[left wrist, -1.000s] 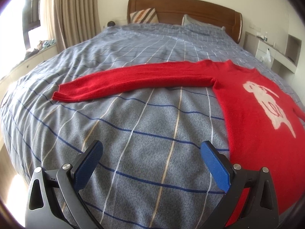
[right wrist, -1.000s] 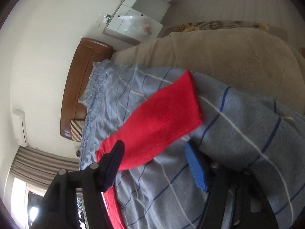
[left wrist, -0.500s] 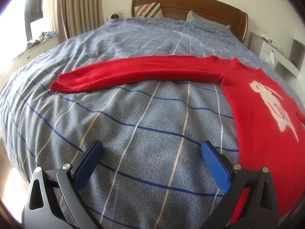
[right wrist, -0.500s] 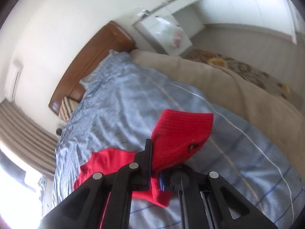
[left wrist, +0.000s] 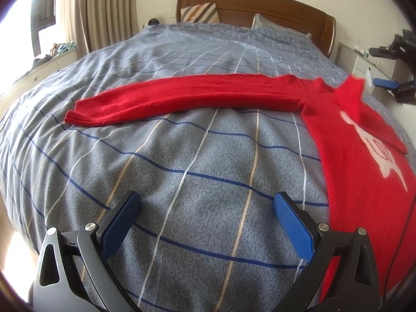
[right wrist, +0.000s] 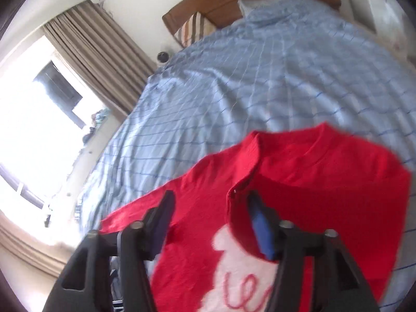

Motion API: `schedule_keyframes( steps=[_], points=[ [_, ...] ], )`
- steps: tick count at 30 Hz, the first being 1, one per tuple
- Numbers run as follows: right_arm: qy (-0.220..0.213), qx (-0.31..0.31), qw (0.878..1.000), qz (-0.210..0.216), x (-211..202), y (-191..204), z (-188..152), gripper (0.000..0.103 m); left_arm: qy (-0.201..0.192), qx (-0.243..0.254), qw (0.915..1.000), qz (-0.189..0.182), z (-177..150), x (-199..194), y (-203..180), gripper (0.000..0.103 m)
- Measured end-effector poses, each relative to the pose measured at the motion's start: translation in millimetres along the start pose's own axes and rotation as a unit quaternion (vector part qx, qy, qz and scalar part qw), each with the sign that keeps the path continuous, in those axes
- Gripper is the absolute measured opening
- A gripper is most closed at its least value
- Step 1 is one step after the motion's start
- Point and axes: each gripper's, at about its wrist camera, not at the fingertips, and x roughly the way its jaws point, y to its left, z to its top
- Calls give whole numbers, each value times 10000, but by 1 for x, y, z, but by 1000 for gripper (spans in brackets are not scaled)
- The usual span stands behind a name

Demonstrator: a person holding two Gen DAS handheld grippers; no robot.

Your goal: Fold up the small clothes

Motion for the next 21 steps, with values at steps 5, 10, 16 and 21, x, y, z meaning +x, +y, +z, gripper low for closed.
schedule_keyframes(
  steps=[5, 10, 16, 21],
  points=[
    [108, 414, 9970, 638, -5, -25, -35, 67, 26, -82, 10000, -43, 2, 2, 3, 102],
    [115, 136, 9991, -379, -55, -71, -71, 67, 38, -48, 10000, -11, 2, 4, 1, 103],
    [-141, -369, 9872, -1545, -117, -102, -149, 67, 29, 86, 9999, 126, -1, 5, -5, 103],
    [-1084, -795, 9620, -2378, -174, -96, -200, 70, -17, 163, 9996, 218, -4, 6, -8, 103]
  ],
)
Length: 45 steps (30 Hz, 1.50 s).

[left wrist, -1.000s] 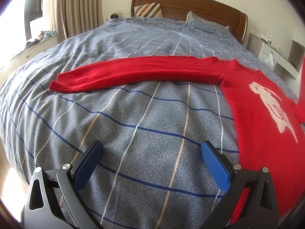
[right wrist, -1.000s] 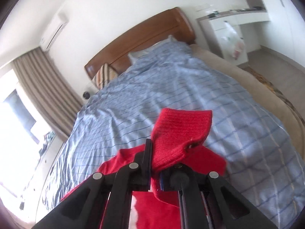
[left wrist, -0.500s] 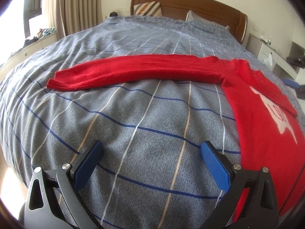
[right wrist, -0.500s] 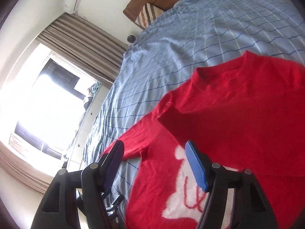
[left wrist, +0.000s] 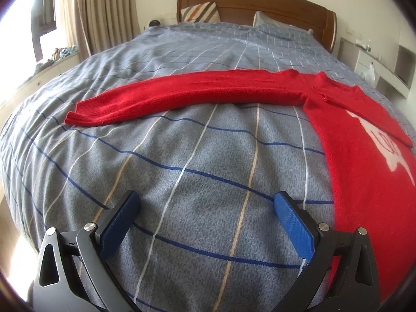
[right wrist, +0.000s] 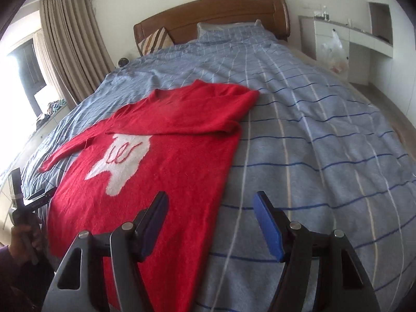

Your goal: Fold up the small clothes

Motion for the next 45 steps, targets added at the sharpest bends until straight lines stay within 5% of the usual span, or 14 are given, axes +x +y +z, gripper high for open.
schedule_keyframes(
  steps=[7, 13, 45],
  points=[
    [-678, 132, 9922, -1037, -23, -15, -38, 74, -67, 67, 9999, 93, -3, 0, -2, 103],
    [-745, 297, 9886, -1277, -24, -26, -35, 74, -102, 85, 9998, 154, -5, -1, -4, 103],
    [-248, 384, 9888, -1424, -6, -26, -49, 74, -67, 75, 9999, 111, -7, 0, -4, 103]
  ],
)
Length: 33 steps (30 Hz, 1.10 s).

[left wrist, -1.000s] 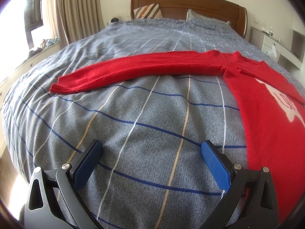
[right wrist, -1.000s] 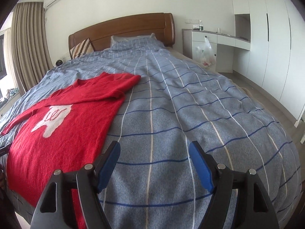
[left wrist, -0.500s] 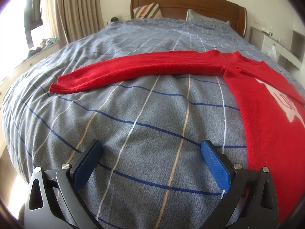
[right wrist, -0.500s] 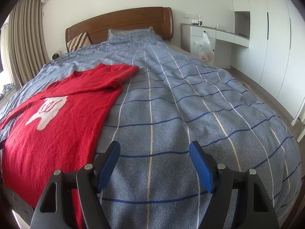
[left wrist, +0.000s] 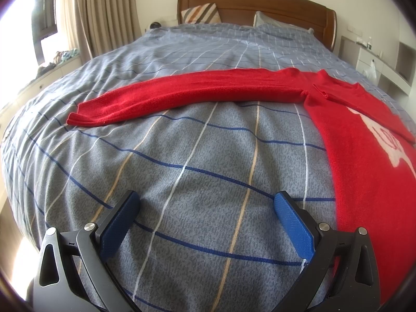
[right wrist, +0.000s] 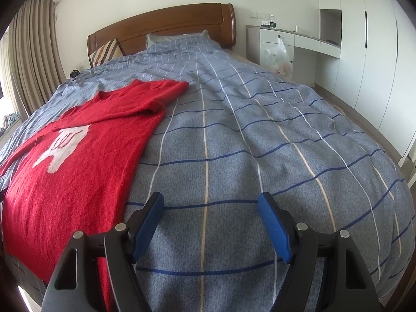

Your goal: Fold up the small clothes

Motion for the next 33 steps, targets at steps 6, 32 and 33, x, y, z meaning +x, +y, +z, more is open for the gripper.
schedule_keyframes(
  steps=[6, 32, 33],
  points=[
    [44, -36, 10000, -38, 3, 1, -1, 75, 55, -3, 10000, -56, 0, -2, 1, 103],
    [90, -147, 9998, -122, 8, 6, -3, 78, 1307, -2128, 9675, -398, 106, 91, 205, 64],
    [90, -151, 9998, -128, 8, 6, -3, 78, 1339, -2099, 9678, -363, 109, 94, 204, 28]
  ],
)
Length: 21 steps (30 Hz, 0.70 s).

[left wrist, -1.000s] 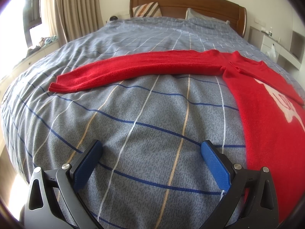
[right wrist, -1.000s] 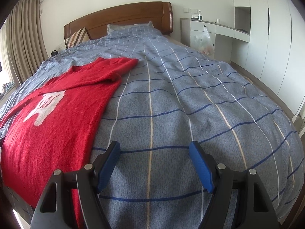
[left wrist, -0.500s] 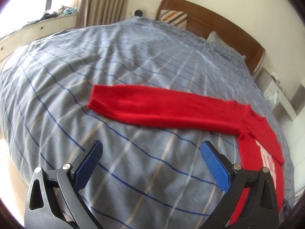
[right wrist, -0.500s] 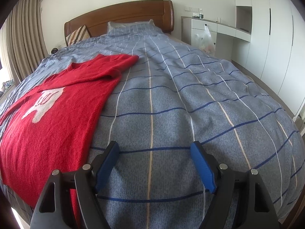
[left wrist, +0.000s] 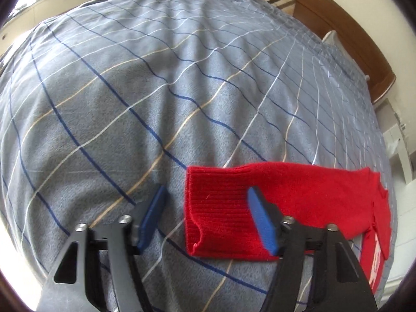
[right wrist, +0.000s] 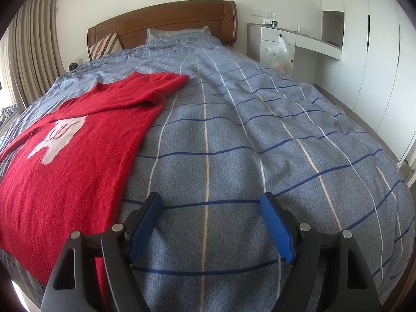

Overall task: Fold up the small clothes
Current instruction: 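Grasp the red sweater sleeve with the left gripper and fold it across the body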

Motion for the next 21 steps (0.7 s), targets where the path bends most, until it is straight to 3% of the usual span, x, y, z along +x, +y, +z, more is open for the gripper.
schedule_keyframes(
  steps=[1, 2, 5, 7, 9, 11, 15, 21],
  points=[
    [0, 1, 10000, -2, 0, 0, 0, 78, 68, 1, 10000, 20, 3, 1, -2, 10],
    [1, 6, 10000, 2, 0, 0, 0, 78, 103, -19, 9999, 91, 7, -1, -3, 5],
    [8, 49, 10000, 26, -2, 0, 0, 78, -87, 182, 9996, 171, 21, -26, -24, 3],
    [17, 62, 10000, 41, -2, -1, -1, 78, -299, 592, 9976, 187, 33, -50, -59, 3],
    [26, 77, 10000, 57, -1, -1, 0, 78, -529, 1023, 9933, -44, 43, -76, -105, 3],
    [37, 110, 9999, 80, 0, -2, 1, 78, -716, 1466, 9858, -393, 47, -100, -162, 3],
    [44, 177, 9997, 133, 0, -4, 2, 79, -862, 2328, 9621, -1127, 35, -130, -281, 3],
    [49, 210, 9996, 206, 0, -4, 2, 78, -546, 3024, 9326, -1895, -17, -116, -416, 3]
  ],
)
